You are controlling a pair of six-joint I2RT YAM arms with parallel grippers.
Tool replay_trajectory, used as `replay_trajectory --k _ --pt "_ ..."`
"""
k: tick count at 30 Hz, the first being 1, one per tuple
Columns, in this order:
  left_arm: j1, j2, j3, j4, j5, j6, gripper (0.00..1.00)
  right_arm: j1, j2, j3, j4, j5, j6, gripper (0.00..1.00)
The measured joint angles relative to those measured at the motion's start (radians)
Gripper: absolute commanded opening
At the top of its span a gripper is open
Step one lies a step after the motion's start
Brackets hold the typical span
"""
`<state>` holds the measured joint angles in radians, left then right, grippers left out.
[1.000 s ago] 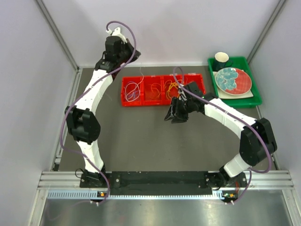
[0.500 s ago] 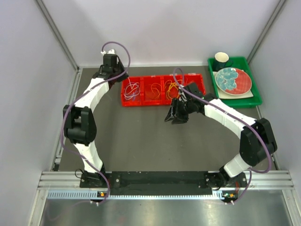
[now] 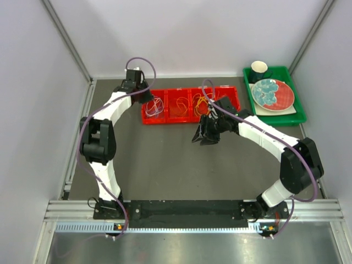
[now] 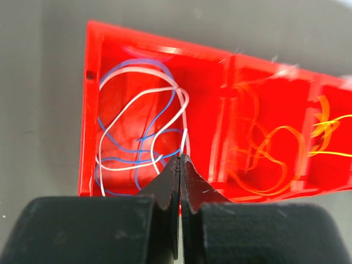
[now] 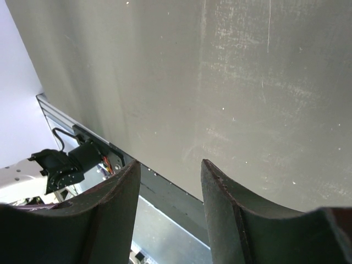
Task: Untangle the cables
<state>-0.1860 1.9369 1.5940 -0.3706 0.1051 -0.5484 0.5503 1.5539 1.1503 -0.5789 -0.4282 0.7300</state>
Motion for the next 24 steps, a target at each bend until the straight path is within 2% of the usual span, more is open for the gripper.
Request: replay_trajectory --k 5,6,7,8,10,11,14,24 --pt "0.000 0.080 0.044 -0.065 0.011 0.000 0.00 0.002 0.007 0.004 0.007 0.000 0.000 0.48" --pt "0.000 0.087 0.051 -0.073 0.011 0.001 0.02 0.003 0.010 0.005 0.006 0.000 0.000 0.48" --pt "0.000 0.092 0.058 -0.084 0.011 0.002 0.10 0.003 0.012 0.007 0.006 0.000 0.000 0.48" --pt "0.000 0.093 0.064 -0.091 0.010 0.003 0.29 0.004 0.016 0.010 0.006 0.000 0.000 0.48" --pt "0.000 0.093 0.084 -0.109 0.006 0.013 0.47 0.005 0.021 0.018 0.005 0.000 0.000 0.48" --pt "0.000 0.093 0.097 -0.114 0.006 0.018 0.72 0.005 0.026 0.025 0.004 0.000 0.000 0.48" --pt "-0.001 0.092 0.132 -0.123 0.002 0.027 0.99 0.005 0.033 0.041 0.003 0.000 0.000 0.48" --pt "-0.003 -0.043 0.132 -0.158 -0.051 0.023 0.99 0.011 0.073 0.186 -0.063 0.032 -0.040 0.48"
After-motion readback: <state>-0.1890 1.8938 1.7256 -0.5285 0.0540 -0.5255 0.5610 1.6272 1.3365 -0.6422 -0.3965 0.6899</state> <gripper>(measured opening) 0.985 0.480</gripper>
